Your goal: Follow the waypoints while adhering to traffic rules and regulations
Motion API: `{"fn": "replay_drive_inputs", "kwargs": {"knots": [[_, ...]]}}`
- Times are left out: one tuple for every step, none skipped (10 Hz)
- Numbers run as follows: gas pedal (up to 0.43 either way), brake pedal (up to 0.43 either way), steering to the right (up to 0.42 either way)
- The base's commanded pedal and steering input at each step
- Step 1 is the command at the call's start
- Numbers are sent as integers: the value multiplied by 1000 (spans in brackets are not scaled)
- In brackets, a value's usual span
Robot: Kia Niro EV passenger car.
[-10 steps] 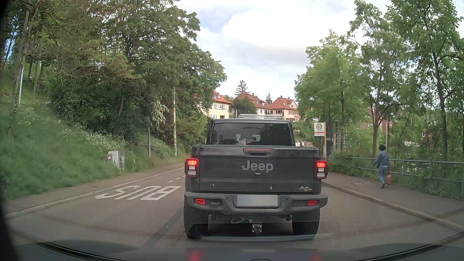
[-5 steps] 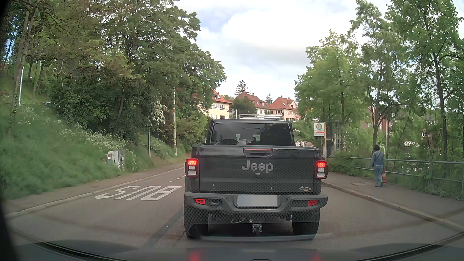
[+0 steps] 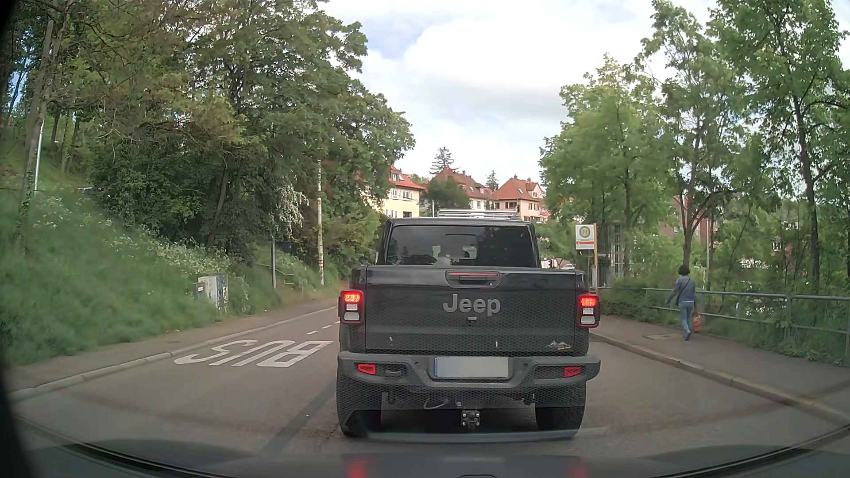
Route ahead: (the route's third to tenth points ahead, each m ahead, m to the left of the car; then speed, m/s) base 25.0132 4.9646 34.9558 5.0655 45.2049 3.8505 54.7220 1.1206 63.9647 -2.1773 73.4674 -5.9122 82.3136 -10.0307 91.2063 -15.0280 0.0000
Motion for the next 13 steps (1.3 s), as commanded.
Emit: {"fn": "replay_drive_inputs", "kwargs": {"knots": [[0,0,0],[0,0,0],[0,0,0],[0,0,0],[0,0,0],[0,0,0],[0,0,0],[0,0,0],[0,0,0],[0,0,0],[0,0,0],[0,0,0],[0,0,0]]}}
